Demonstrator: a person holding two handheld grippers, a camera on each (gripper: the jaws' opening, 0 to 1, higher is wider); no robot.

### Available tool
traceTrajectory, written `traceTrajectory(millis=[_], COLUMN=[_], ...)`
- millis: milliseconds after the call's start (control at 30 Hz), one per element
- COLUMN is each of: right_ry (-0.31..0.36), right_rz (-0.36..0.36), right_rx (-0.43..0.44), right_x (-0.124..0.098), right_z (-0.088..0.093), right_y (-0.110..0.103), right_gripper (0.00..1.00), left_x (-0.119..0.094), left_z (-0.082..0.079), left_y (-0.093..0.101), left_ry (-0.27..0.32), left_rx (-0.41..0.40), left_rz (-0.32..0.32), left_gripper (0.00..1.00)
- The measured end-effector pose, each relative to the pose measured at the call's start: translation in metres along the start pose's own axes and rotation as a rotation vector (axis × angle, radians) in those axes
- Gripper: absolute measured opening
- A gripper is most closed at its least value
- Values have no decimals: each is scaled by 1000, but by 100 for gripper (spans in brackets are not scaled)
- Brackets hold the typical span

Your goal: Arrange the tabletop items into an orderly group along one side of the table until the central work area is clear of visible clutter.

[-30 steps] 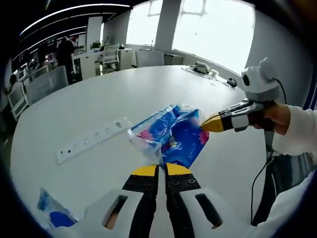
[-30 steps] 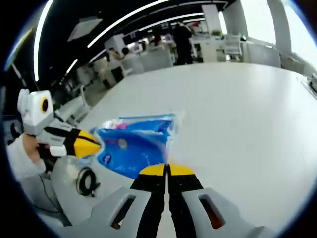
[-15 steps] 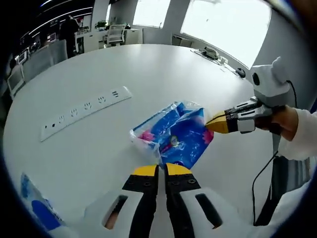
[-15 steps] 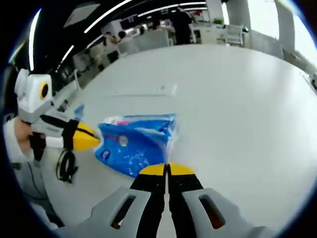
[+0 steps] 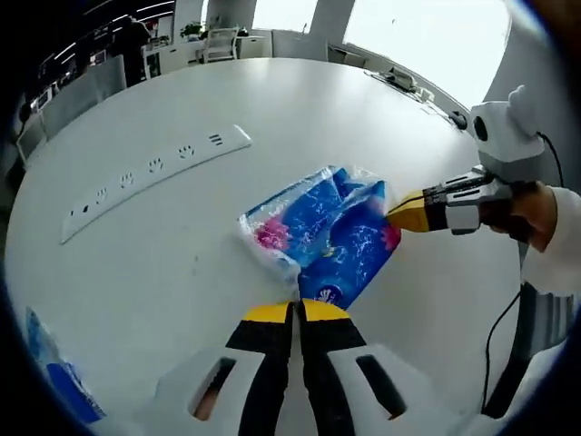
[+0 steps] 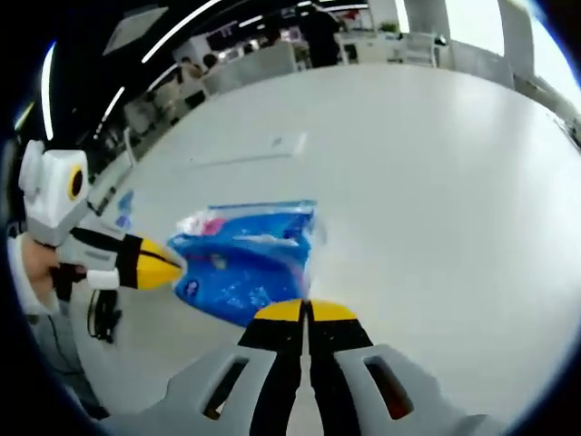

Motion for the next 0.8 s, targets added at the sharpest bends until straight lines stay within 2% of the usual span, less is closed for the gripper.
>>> traceTrajectory(millis=[67, 100, 133, 200, 333, 500, 567, 633, 733, 800], right_ry=[33, 34, 40, 49, 57, 56, 45, 34, 18, 19], right_rz=[1, 1, 6, 13, 3, 5, 19, 31, 50, 55], right_rx=[26, 20, 10, -8, 20, 10, 40, 13, -10, -15], right_x=[-2, -2, -2, -2, -2, -1, -1, 0, -1, -4], right_z=[-2, 0, 0, 0, -1, 0, -1, -1, 0, 1], right_y=[1, 0, 0, 0, 2, 0, -1, -2, -3, -4], right_gripper=[0, 0, 0, 0, 0, 0, 0, 0, 0, 5], left_x=[3, 4, 5, 4, 4, 4, 4, 4, 2, -3], left_z=[3, 5, 1, 1, 1, 0, 0, -1, -3, -3], left_y=[0, -1, 0, 0, 1, 1, 3, 3, 1, -4], left_ry=[4, 6, 32, 35, 38, 36, 23, 7, 13, 14], left_rx=[-14, -21, -23, -46, -34, -45, -35, -23, -18, -47], left_rz=[-6, -11, -14, -15, -15, -17, -30, -47, -64, -91], left_gripper=[0, 0, 0, 0, 0, 0, 0, 0, 0, 5])
Point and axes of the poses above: the point that each gripper's makers call its tool centre point, and the gripper's own axes: x roughly forward along the fingers, y roughly to its right, z roughly out of its underside, the point moved 2 cm from there along -x, roughly backward along the fingers, and after that the axes turned 8 degrees about -y, right-handed, at the moved point
